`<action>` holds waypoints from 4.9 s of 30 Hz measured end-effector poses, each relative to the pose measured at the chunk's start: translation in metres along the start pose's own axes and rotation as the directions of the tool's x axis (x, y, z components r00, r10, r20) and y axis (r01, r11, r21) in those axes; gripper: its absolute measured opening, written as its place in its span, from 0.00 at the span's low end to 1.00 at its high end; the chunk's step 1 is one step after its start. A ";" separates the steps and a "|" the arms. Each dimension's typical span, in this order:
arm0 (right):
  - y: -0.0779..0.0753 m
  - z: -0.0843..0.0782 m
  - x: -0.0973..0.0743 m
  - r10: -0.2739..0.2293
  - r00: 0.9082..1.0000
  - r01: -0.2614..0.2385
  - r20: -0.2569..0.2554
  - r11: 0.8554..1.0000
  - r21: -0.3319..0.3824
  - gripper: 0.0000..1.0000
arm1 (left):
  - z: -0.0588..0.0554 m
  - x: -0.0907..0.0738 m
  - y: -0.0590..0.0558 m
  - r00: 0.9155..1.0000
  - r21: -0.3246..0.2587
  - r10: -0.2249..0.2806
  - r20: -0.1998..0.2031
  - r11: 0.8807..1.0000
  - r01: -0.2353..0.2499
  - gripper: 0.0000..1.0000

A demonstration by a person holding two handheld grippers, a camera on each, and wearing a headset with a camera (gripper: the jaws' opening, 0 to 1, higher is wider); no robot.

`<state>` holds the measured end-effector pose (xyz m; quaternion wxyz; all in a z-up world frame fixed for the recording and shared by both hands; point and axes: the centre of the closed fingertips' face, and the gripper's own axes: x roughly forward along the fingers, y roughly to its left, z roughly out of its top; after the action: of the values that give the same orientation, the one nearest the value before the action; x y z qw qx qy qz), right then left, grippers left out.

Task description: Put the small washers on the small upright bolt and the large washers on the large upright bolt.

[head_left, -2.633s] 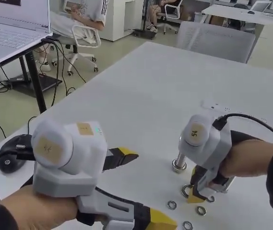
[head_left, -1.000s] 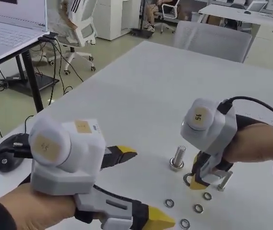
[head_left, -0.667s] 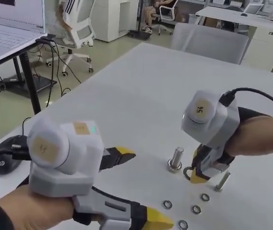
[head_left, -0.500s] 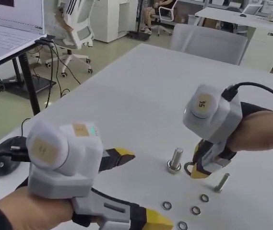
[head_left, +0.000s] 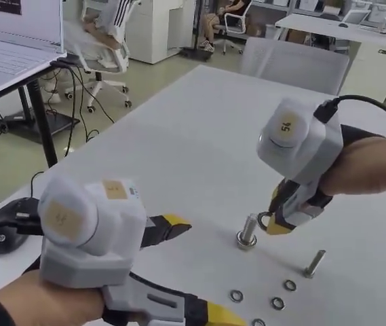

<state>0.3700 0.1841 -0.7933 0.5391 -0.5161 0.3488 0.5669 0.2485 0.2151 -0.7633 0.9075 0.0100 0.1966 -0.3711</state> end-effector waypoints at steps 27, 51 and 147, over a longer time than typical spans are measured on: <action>-0.008 0.011 0.018 0.031 0.999 -0.031 -0.010 0.999 -0.030 0.23 | -0.004 -0.004 0.011 0.998 -0.006 0.054 -0.011 0.999 -0.054 0.87; -0.011 0.006 0.032 0.067 0.998 -0.067 -0.020 0.997 -0.033 0.23 | -0.014 -0.004 0.018 0.994 -0.003 0.094 -0.057 0.996 -0.094 0.87; 0.002 -0.039 0.041 0.090 0.996 -0.088 -0.021 0.993 0.078 0.31 | -0.021 0.002 0.010 0.994 0.010 0.049 -0.099 0.999 -0.049 0.86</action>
<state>0.3809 0.1566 -0.8417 0.5287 -0.4856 0.3996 0.5701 0.2495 0.2242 -0.7850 0.9053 0.0369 0.2398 -0.3486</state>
